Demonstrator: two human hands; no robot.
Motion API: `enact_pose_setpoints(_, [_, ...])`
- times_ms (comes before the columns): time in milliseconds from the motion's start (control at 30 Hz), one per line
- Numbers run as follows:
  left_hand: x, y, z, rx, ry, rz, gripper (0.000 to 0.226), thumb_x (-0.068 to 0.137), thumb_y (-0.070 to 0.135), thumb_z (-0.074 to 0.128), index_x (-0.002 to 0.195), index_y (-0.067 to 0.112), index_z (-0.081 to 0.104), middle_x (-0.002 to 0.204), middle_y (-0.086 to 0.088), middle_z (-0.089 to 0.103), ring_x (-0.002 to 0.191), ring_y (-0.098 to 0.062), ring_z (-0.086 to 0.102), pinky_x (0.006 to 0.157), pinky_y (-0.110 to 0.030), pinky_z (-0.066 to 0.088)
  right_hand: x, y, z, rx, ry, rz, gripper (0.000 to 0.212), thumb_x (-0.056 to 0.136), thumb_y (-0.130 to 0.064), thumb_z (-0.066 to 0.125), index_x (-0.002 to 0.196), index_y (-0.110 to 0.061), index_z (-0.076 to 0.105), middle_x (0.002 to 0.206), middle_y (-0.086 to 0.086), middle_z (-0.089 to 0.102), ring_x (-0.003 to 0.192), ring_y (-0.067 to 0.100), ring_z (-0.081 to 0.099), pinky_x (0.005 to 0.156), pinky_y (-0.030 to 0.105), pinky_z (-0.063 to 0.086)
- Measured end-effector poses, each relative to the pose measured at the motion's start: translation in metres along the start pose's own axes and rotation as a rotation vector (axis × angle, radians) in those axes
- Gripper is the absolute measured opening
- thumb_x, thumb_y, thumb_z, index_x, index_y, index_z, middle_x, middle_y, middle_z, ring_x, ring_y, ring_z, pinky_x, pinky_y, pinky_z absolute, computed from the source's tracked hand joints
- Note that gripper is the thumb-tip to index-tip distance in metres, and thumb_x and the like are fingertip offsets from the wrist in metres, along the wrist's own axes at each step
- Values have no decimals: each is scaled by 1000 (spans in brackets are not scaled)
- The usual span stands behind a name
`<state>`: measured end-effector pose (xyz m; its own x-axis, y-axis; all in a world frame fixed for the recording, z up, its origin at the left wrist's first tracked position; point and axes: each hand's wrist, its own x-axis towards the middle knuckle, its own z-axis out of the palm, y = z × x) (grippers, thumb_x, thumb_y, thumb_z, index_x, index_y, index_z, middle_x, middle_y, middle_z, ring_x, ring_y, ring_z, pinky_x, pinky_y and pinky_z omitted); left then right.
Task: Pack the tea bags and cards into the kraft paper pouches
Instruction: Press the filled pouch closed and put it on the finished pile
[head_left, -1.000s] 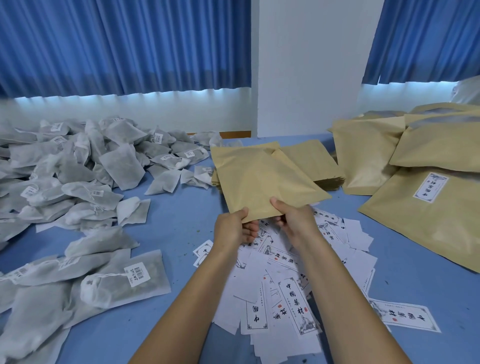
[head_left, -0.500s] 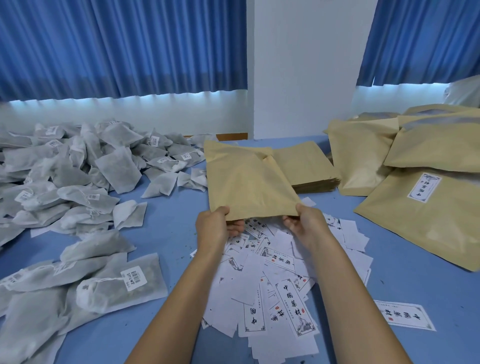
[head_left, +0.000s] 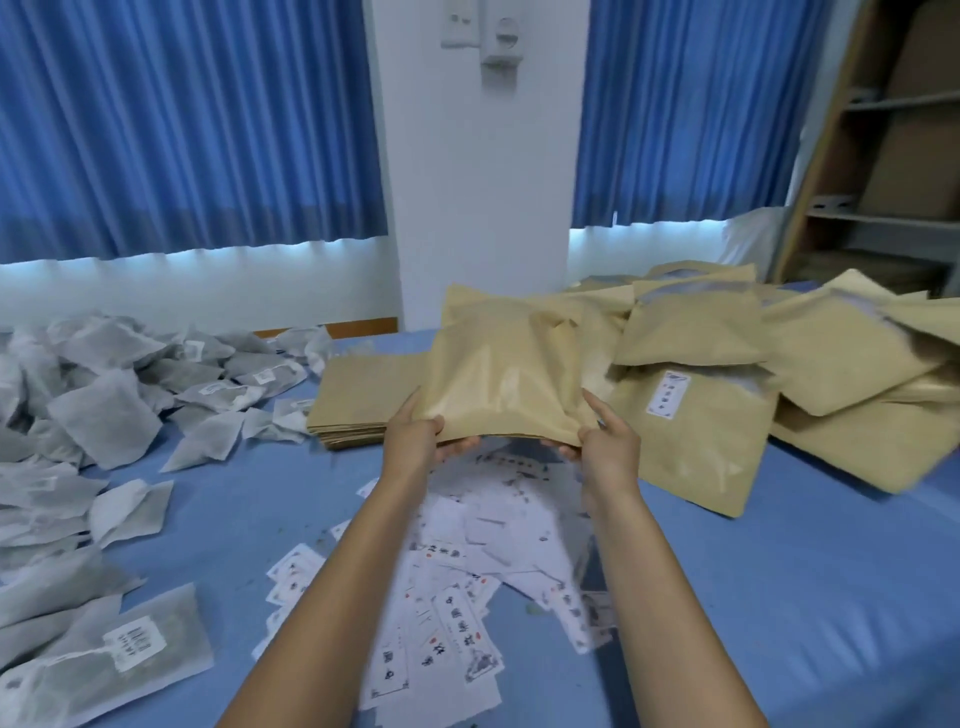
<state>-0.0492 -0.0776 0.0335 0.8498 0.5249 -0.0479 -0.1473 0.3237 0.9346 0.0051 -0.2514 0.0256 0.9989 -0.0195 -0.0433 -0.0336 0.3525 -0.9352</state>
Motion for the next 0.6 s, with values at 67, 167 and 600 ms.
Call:
enact_pose_setpoints(67, [-2,-4,38,10,-96,-38,45,94,-10,38,124,23,49,122,-17,55,77,-39,69,50,-27,56,4,-15,-30,104,106,4,62,86,19,30,123,-21,60,106,5,58,54,27,67,41,20,48])
enact_pose_setpoints(167, [-8,-20,92,30,-232,-78,48,94,-10,38,127,23,49,124,-19,54,77,-41,69,50,-27,56,8,-30,-81,188,246,-15,62,86,17,30,124,-22,61,115,4,60,68,31,68,40,18,46])
enact_pose_setpoints(600, [-11,-17,281,-423,-562,-324,57,96,-8,40,147,10,20,135,-19,44,114,-38,56,89,-38,53,87,-128,-186,636,250,-250,46,99,4,40,144,-7,37,132,13,51,100,25,63,80,25,56])
